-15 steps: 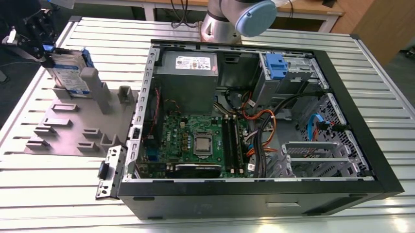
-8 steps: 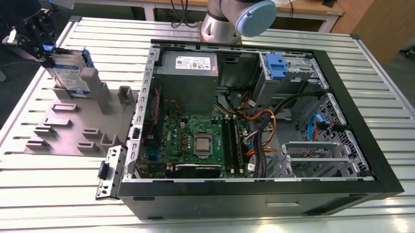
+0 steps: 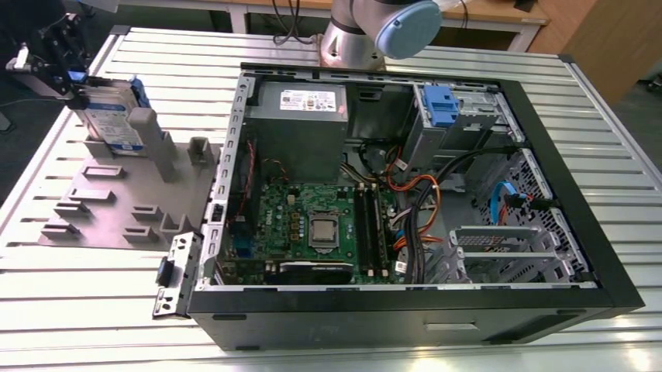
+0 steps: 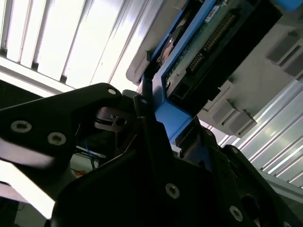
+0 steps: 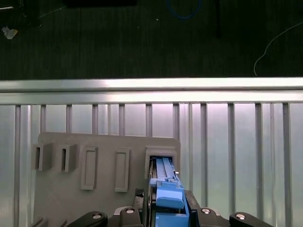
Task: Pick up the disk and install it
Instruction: 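Pick up the disk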
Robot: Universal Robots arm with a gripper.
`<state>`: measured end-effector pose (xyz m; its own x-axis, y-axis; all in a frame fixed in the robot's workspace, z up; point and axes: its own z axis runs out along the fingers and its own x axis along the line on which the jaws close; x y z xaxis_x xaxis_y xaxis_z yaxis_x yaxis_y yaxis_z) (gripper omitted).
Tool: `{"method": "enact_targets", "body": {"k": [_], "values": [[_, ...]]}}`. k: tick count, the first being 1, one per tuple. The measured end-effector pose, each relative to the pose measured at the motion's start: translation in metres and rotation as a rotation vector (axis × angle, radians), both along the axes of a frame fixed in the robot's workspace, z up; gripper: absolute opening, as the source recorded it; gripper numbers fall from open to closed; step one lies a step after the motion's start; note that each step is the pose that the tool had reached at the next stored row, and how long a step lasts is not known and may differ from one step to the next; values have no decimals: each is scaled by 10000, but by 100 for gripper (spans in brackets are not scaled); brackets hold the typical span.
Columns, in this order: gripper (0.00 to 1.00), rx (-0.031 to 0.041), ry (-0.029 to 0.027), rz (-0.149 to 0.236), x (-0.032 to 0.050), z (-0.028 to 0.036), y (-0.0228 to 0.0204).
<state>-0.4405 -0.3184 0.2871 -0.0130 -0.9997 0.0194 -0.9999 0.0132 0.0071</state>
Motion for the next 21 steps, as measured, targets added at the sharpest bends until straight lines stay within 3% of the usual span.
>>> {"method": "enact_targets", "body": {"k": [9,14,21], "values": [[44,-1,0,117,0,0,0],[44,-50,-5,-246,0,-2,3],[45,-70,-5,-299,1,-3,3]]}}
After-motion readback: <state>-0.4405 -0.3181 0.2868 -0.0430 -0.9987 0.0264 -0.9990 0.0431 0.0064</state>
